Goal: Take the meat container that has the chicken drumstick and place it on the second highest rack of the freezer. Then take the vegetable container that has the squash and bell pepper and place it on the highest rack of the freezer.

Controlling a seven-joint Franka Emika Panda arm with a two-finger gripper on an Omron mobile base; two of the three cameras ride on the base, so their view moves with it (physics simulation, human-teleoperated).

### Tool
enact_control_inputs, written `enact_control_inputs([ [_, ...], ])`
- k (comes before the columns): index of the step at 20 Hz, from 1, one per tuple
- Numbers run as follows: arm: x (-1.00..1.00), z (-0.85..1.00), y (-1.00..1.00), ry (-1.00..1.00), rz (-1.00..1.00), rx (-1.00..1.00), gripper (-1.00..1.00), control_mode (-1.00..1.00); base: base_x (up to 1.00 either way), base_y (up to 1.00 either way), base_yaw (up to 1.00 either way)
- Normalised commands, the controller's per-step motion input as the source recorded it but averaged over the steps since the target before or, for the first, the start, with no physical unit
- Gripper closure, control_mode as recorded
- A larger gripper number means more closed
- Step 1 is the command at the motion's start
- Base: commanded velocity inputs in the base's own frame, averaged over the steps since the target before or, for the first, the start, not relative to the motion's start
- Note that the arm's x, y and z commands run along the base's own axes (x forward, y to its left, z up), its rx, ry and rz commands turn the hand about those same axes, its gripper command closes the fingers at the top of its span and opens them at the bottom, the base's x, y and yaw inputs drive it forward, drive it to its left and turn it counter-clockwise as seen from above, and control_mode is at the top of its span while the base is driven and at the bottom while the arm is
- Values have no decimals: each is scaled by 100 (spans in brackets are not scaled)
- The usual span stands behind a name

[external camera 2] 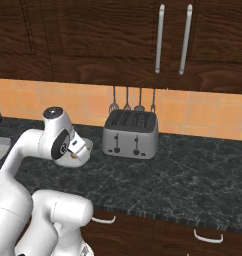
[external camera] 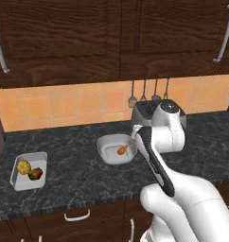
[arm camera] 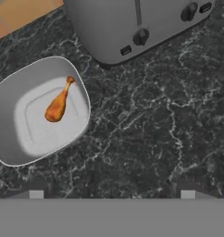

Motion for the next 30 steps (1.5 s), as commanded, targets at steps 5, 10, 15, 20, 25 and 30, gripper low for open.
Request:
enact_control_inputs([
  [5, 45, -28, 5, -4, -1, 1, -100, -100, 0, 0, 0],
  [10, 19, -13, 4, -1, 0, 2, -100, -100, 0, 0, 0],
  [15, 28, -9, 0, 11, 0, 1, -100, -100, 0, 0, 0],
  [20, 27, -24, 2, 11, 0, 2, -100, -100, 0, 0, 0],
  [25, 28, -41, 18, 4, 0, 0, -100, -100, 0, 0, 0],
  [30, 18, -45, 23, 0, 0, 0, -100, -100, 0, 0, 0],
])
